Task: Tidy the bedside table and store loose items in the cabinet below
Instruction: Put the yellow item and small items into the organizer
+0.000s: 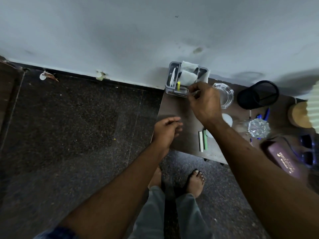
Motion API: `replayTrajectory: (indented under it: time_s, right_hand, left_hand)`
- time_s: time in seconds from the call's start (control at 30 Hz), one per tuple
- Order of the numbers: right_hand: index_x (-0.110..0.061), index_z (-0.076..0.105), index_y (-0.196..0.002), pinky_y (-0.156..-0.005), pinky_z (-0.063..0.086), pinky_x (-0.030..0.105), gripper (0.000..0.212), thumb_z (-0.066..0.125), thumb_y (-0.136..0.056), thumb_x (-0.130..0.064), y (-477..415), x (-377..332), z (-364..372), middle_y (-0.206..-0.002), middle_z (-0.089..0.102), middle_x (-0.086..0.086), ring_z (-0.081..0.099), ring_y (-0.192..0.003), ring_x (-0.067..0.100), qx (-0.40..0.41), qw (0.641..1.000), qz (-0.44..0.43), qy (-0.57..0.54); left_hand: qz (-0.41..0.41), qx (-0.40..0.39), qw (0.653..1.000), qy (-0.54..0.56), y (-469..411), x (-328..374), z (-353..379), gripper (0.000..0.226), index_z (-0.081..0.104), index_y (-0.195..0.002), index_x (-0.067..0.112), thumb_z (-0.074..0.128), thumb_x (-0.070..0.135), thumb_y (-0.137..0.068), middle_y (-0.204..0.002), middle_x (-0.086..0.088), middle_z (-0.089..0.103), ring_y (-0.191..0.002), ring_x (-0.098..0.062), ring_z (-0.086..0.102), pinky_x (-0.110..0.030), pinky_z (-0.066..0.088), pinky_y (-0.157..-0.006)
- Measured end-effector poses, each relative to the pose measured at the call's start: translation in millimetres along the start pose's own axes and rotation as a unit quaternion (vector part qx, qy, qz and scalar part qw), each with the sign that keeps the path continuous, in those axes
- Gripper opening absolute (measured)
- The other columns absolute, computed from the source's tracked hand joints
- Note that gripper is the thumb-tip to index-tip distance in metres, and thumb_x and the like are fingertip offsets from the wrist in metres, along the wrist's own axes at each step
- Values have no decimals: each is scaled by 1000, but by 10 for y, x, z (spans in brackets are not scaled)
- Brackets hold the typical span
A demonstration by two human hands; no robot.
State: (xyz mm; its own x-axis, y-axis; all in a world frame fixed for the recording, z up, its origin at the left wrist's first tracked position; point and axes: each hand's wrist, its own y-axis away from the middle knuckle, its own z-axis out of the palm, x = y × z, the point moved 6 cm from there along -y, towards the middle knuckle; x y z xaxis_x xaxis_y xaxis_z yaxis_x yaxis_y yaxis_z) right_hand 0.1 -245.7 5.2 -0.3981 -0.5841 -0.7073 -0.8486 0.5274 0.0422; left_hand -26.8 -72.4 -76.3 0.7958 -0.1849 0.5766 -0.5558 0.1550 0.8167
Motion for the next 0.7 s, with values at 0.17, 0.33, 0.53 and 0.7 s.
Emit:
replayTrajectory:
  time_s: [0.17, 0.33, 0.53, 0.7]
  right_hand:
    - [-16, 71, -93, -64, 48, 12, 7, 70, -89, -10, 239, 125, -27, -90, 71, -3, 63, -72, 9, -5, 1000, 20, -11]
    - [-18, 71, -91, -62, 39, 8, 5, 73, -88, -14, 545, 255, -69, -85, 70, -8, 62, -69, 7, 0, 998, 60, -25]
    - [-17, 72, -91, -59, 39, 3, 5, 72, -91, -22, 920, 470, -140, -81, 71, -8, 62, -66, 5, 34, 990, 127, -51]
    - [-16, 72, -101, -67, 56, 28, 11, 68, -92, -19, 1189, 689, -217, -89, 74, -7, 68, -67, 9, 62, 980, 177, -72]
  left_hand:
    - [5, -15, 1000, 1, 32, -4, 85, 20, 73, -95, 22, 64, 5, -91, -89, -2, 76, -77, -13, 68, -22, 53, -66]
    - [10, -24, 1000, -1, 93, -90, 187, 18, 73, -99, 17, 64, 3, -91, -88, -5, 74, -74, -12, 67, -19, 52, -63]
    - [5, -25, 999, -27, 163, -231, 307, 22, 73, -111, 11, 64, 5, -92, -92, -6, 76, -74, -11, 70, -19, 53, -62]
    - [15, -29, 998, -49, 191, -324, 383, 22, 73, -109, 12, 66, 4, -90, -87, -3, 74, -70, -8, 68, -16, 54, -60]
